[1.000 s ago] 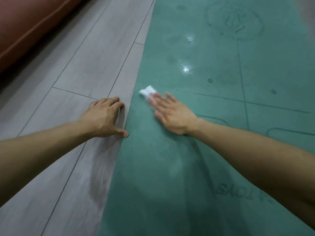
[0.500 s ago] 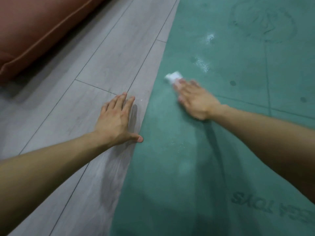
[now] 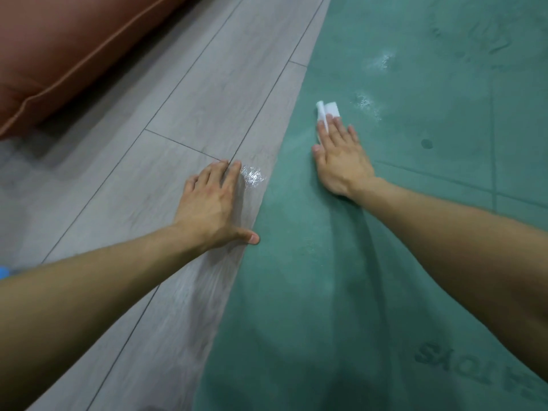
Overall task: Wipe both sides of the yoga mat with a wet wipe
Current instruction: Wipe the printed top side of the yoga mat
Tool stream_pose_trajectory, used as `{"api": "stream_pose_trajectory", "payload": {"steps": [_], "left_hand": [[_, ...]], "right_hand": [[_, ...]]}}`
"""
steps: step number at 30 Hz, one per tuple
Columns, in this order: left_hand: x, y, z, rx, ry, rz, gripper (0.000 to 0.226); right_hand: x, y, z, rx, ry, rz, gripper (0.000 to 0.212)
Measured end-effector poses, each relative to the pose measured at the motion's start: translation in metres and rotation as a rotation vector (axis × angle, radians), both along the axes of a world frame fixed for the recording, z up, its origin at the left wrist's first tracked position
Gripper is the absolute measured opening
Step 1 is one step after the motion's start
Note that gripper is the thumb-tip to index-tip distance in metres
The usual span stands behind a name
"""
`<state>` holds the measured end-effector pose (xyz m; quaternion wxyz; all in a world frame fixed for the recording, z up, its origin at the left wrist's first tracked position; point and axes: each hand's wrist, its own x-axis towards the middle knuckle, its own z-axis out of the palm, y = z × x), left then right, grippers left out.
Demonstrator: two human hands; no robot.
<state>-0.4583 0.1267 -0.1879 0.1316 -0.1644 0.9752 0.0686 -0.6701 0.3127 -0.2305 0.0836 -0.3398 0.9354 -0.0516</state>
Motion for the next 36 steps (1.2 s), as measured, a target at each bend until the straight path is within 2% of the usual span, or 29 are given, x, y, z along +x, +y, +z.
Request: {"api": "stream_pose_trajectory", "payload": {"steps": [2,4,5,6,7,11,13,19,25,27,30,36], "left_hand": [[0.003,0.000,-0.002,-0.002,0.012,0.004,0.151],[0.003,-0.001,-0.003,-0.017,0.023,0.002,0.149],[0.002,-0.001,-0.003,-0.029,0.020,-0.007,0.149],[0.002,0.000,-0.003,-0.039,0.017,-0.017,0.148],[0.001,0.001,-0.002,-0.044,0.015,-0.024,0.148],[0.003,0.005,0.000,-0.046,0.025,-0.028,0.144],[0.007,0.006,-0.001,-0.050,0.031,-0.036,0.141],[0.004,0.009,0.006,-0.066,0.032,-0.082,0.138],[0.006,0.013,0.006,-0.099,0.045,-0.133,0.130],[0.007,0.013,0.006,-0.099,0.042,-0.134,0.130],[0.005,0.013,0.007,-0.092,0.035,-0.137,0.131],[-0.001,0.013,0.012,-0.057,-0.007,-0.155,0.134]], "right_hand": [[0.044,-0.020,-0.007,-0.051,0.022,0.217,0.063],[0.081,-0.021,-0.014,-0.036,0.009,0.590,0.062],[0.083,-0.014,-0.012,-0.001,0.014,0.704,0.060],[0.074,-0.005,-0.007,0.021,0.020,0.719,0.060],[0.058,0.007,-0.004,0.033,0.035,0.628,0.060],[-0.013,0.083,0.000,0.075,0.038,-0.095,0.066],[-0.002,0.090,-0.001,0.081,0.063,-0.218,0.070],[0.056,0.050,0.025,-0.123,0.015,0.065,0.059],[0.038,0.065,0.054,-0.358,0.075,-0.160,0.053],[0.051,0.072,0.050,-0.274,0.036,-0.016,0.055],[0.080,0.087,0.026,-0.011,-0.160,0.249,0.058],[0.092,0.085,0.011,0.030,-0.065,0.161,0.072]]}}
